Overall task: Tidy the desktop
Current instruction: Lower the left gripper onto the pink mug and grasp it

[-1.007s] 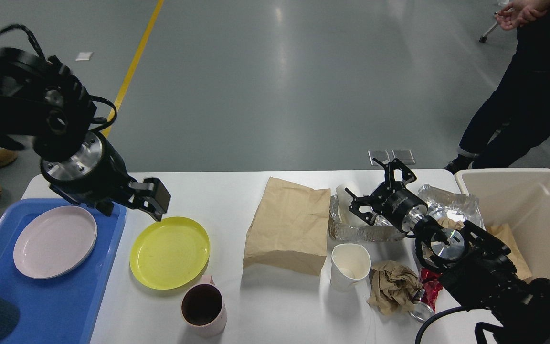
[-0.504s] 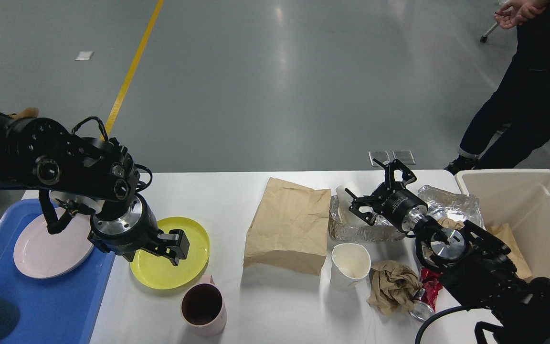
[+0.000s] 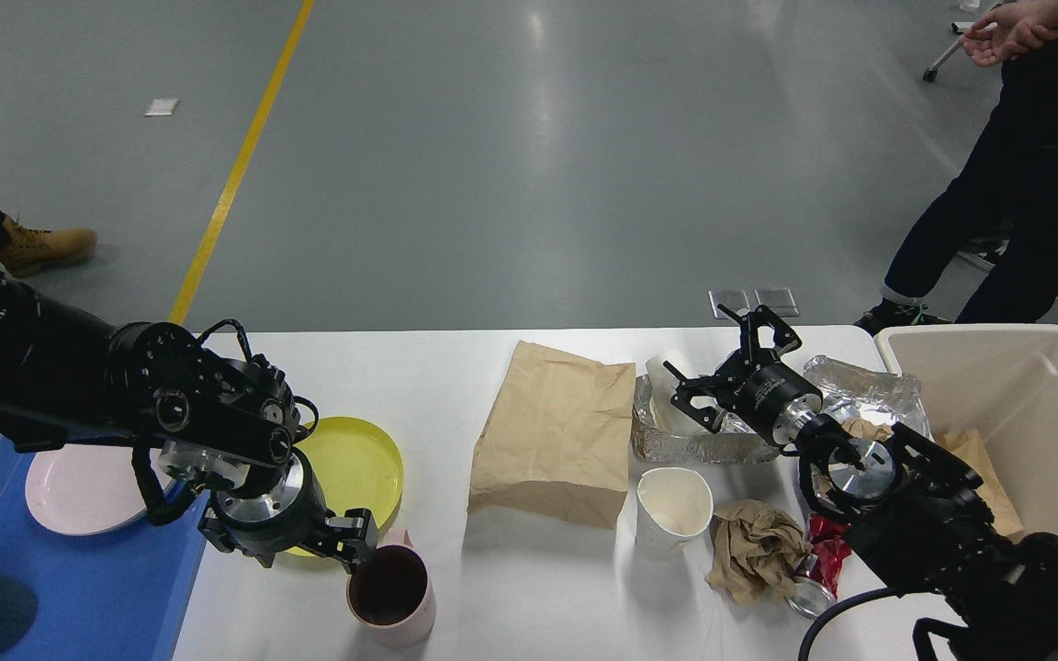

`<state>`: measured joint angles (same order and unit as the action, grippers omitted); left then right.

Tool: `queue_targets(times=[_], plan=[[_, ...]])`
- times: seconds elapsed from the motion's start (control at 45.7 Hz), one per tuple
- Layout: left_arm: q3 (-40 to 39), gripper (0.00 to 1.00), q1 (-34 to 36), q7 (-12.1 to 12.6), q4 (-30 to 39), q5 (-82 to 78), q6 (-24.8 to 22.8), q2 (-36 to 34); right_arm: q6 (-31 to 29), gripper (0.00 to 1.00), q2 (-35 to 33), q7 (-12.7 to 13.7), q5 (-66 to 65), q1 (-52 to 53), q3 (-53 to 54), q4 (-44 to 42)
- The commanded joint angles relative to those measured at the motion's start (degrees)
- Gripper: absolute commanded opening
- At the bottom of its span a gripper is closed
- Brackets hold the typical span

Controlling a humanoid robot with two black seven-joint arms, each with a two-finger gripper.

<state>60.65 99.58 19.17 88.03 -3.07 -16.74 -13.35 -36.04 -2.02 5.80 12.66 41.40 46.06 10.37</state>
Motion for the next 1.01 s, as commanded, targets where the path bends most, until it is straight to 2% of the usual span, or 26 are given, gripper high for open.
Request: queue_targets(times=[0.0,0.591,0.985], plan=[[-0.8,0.85,-1.1,0.5,-1.2,0.0,0.4,0.1,0.0,1.00,0.0,0.0,0.0,0.0,0.0,0.0],[-2.7,0.85,-3.4,3.7,-3.6,0.2,2.4,7.9,0.0,1.00,0.0,0.0,0.0,0.0,0.0,0.0],[-3.1,0.85,-7.1,4.4,-6.1,0.2,2.5,8.4,0.0,1.00,0.0,0.0,0.0,0.0,0.0,0.0]])
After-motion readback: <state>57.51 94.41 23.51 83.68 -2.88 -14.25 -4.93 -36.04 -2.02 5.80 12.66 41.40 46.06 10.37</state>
